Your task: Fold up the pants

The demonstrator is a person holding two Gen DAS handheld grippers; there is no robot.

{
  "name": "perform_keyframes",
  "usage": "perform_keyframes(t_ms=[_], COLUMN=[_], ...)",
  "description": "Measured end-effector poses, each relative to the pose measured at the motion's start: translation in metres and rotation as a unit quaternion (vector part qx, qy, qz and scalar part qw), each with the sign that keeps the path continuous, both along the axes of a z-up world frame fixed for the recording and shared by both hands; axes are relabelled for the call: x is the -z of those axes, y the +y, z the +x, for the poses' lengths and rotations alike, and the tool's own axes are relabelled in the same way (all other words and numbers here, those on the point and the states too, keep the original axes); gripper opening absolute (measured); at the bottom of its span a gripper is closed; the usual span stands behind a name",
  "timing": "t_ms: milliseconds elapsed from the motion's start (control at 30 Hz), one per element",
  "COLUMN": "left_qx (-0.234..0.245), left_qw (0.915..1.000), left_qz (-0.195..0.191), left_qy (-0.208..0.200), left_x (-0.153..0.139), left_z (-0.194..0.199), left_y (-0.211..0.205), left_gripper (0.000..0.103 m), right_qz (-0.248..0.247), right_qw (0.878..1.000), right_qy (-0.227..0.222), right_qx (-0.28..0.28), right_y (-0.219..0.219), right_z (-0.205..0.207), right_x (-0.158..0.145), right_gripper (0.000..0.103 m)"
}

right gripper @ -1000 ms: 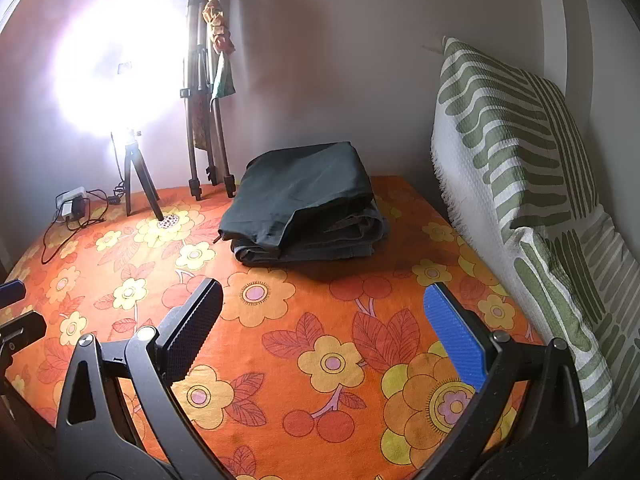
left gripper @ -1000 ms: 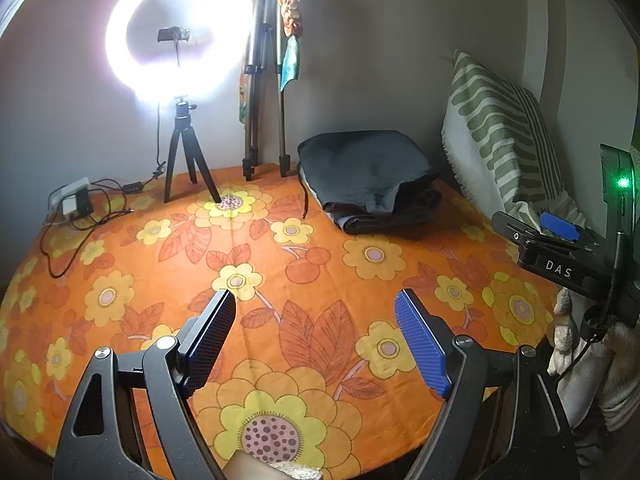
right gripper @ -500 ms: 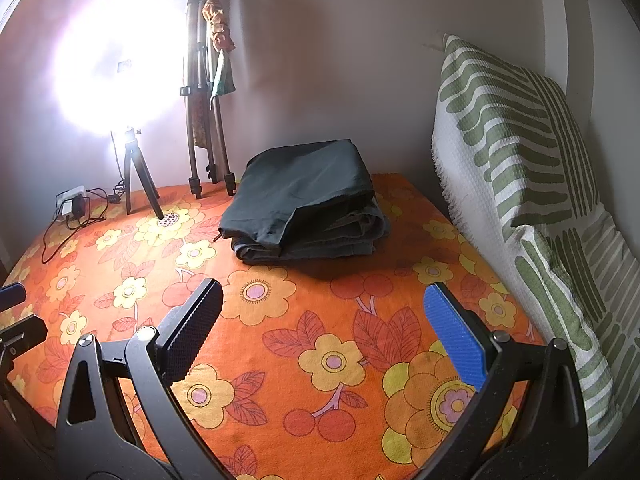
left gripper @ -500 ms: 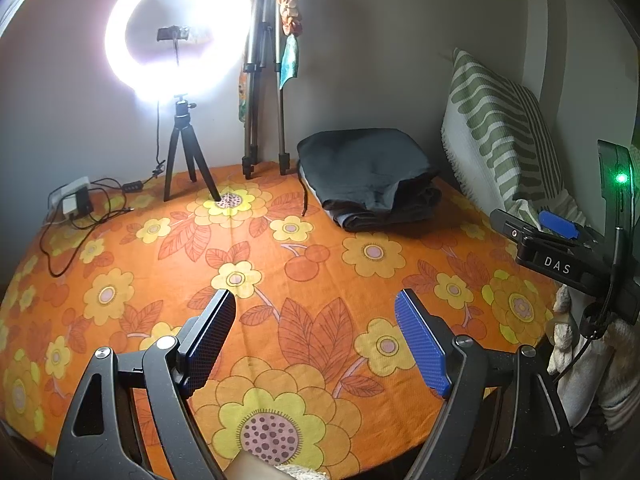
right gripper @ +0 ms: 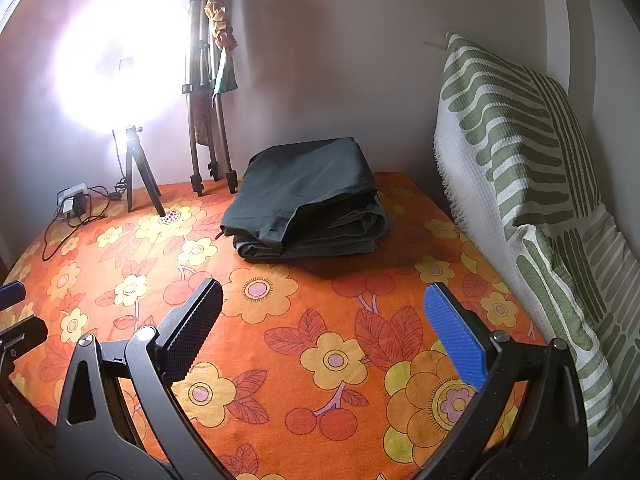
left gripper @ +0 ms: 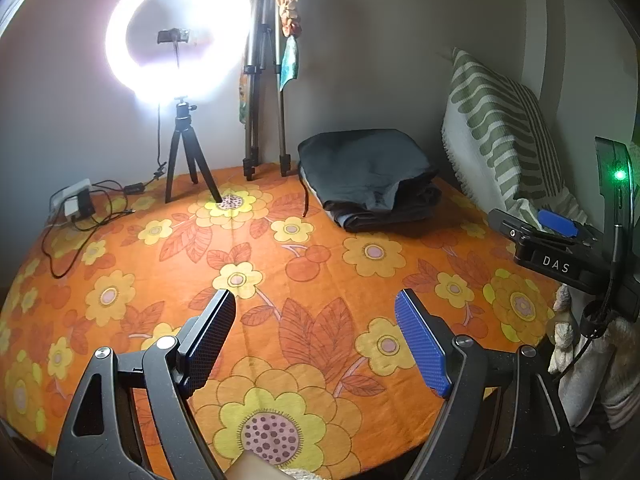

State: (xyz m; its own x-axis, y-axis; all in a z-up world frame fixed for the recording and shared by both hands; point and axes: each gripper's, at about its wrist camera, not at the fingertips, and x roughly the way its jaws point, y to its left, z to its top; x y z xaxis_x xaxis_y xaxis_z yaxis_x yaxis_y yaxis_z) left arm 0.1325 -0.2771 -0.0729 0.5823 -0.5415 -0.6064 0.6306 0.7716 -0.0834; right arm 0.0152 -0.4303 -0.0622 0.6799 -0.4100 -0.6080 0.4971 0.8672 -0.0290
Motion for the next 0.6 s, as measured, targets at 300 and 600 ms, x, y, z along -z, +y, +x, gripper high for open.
perform_keyframes(t_ms=[300, 600], left_qx=[0.0, -0.005], left_qw=[1.0, 1.0], left_qz=[0.0, 0.001], left_qy=[-0.008, -0.004], left_x=[-0.0002, 0.0009], left_z=[0.0005, 0.0026], left_y=[0.0014, 0.0032], left_gripper=[0.082, 0.082], right_qz=[0.003, 0.009], right_qw=[1.0, 1.0], right_qy=[0.002, 0.005], right_qx=[-0.003, -0.002], right_y=[-0.0004, -0.0046], right_z=[-0.0002, 0.0018], right_x=[0.0023, 0.0048], right_gripper=[0.102, 0.102])
